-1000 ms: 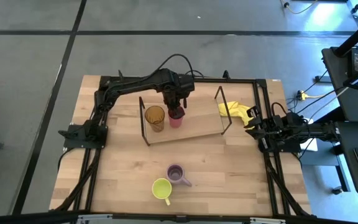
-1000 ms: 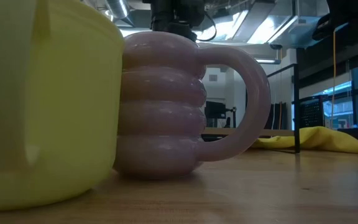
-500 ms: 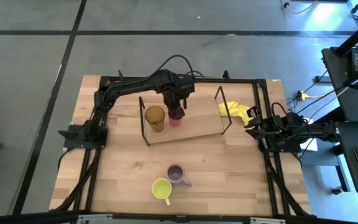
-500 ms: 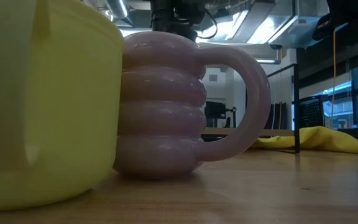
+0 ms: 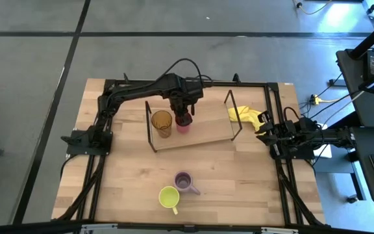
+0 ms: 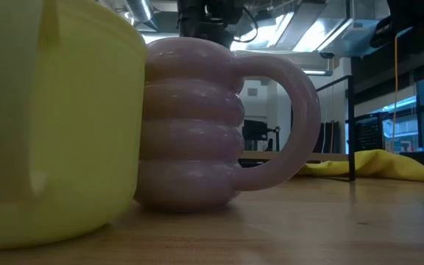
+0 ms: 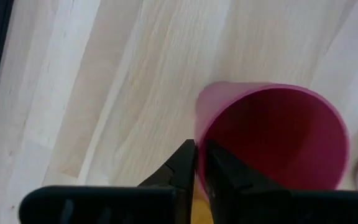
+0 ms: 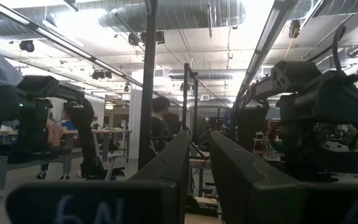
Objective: Stack small to large cups/mugs on shelf
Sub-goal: Put the pink cup on the shelf
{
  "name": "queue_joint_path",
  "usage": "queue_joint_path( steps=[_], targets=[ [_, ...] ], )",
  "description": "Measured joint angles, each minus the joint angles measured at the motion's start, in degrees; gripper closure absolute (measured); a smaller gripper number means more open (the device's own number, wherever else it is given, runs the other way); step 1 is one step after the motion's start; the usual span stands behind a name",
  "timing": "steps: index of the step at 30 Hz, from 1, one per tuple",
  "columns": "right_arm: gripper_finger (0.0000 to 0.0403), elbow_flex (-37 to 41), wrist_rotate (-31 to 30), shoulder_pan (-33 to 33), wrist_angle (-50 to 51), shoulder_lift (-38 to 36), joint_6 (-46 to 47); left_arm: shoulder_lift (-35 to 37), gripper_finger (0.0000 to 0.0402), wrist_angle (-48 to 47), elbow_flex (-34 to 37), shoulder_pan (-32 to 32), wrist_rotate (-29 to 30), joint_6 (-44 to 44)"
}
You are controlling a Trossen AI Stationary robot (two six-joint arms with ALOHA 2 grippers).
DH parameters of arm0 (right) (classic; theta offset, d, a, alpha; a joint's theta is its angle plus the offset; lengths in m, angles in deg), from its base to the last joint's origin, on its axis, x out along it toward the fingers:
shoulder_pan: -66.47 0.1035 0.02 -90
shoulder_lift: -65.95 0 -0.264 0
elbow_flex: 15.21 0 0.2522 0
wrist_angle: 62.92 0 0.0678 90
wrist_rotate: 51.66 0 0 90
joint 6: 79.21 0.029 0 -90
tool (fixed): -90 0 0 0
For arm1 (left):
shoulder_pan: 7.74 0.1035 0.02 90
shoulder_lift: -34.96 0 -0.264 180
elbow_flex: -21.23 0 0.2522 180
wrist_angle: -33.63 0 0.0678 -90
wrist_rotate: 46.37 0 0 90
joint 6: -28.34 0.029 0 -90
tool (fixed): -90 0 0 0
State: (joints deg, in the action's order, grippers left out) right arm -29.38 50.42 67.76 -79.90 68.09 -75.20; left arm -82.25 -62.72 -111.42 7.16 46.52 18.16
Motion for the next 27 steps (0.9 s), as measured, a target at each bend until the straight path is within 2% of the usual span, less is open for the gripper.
queue_joint_path(
  steps=[19, 27],
  targets=[
    [0.0336, 0.0, 0.0, 0.0, 0.0, 0.0, 0.0, 0.1, 0.0370, -0.1, 0.0, 0.1, 0.4, 0.1],
    [0.0336, 0.0, 0.0, 0.0, 0.0, 0.0, 0.0, 2.6, 0.0368, 2.0, -0.1, 0.1, 0.4, -0.2]
  ],
)
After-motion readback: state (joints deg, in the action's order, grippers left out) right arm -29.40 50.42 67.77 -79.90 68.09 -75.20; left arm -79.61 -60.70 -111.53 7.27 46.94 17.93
